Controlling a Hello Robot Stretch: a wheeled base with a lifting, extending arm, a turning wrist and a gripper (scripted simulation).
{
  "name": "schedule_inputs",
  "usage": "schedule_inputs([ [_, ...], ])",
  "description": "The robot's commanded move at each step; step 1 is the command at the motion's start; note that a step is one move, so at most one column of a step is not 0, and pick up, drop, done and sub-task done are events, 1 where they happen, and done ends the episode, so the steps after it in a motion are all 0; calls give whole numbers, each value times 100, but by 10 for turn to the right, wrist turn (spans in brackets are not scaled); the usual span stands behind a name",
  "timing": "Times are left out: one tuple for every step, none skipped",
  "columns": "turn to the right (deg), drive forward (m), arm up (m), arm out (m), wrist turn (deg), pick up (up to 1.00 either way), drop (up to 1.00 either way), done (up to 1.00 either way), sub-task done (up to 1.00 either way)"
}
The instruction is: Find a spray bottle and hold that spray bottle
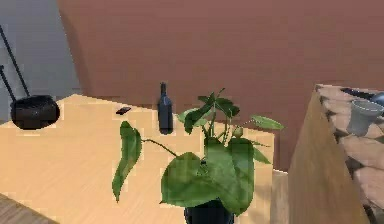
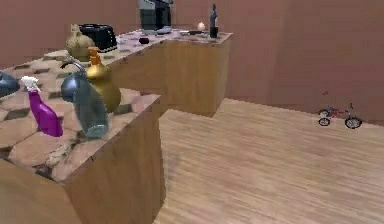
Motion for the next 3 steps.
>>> schedule_inputs([
  [-300,0,0,0,0,0,0,0,0],
  [0,0,50,0,0,0,0,0,0],
  [0,0,38,0,0,0,0,0,0],
])
